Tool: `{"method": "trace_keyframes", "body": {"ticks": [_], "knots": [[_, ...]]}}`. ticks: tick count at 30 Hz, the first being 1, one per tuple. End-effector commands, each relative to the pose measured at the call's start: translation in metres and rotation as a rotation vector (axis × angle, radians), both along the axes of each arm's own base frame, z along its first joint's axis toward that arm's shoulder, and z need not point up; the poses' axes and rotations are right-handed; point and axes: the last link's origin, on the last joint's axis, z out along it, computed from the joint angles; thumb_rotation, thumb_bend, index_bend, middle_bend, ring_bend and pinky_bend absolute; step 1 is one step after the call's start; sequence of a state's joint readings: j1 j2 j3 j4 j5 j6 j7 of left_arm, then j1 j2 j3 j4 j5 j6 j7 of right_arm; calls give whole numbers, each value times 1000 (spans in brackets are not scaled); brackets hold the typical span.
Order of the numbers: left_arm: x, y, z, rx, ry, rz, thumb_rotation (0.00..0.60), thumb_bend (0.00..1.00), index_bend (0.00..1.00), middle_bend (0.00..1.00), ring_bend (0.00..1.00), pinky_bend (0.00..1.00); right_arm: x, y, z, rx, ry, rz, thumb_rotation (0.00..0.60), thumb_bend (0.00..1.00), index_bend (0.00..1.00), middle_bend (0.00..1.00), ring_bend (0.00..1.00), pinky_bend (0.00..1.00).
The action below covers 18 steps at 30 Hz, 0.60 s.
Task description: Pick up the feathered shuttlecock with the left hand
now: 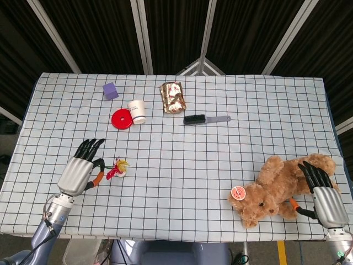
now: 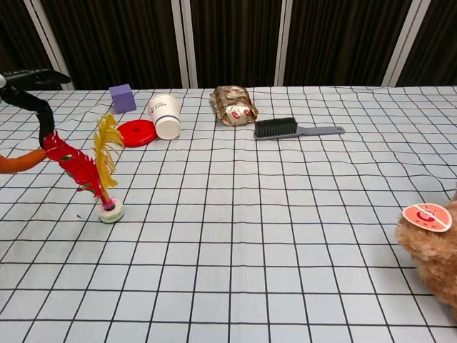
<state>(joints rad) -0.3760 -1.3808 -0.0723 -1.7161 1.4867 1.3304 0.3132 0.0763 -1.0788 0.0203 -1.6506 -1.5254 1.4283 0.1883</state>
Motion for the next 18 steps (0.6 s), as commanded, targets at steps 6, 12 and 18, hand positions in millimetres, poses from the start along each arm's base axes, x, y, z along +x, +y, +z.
{"method": "trace_keyframes", "body": {"ticks": [6, 12, 18], "knots": [[-3, -9, 25, 55, -69, 9, 600, 165, 4, 0, 0, 0, -1, 0, 1, 2, 3, -4, 600, 342, 0, 0, 0, 0], [-32, -36, 58, 82, -13, 123, 600, 107, 0, 0, 0, 0, -2, 1, 1, 7, 17, -4, 600, 342, 0, 0, 0, 0], [-76, -71, 77, 117, -6, 234, 600, 105, 0, 0, 0, 0, -1, 1, 0, 8, 29, -1, 600, 341, 0, 0, 0, 0]]}}
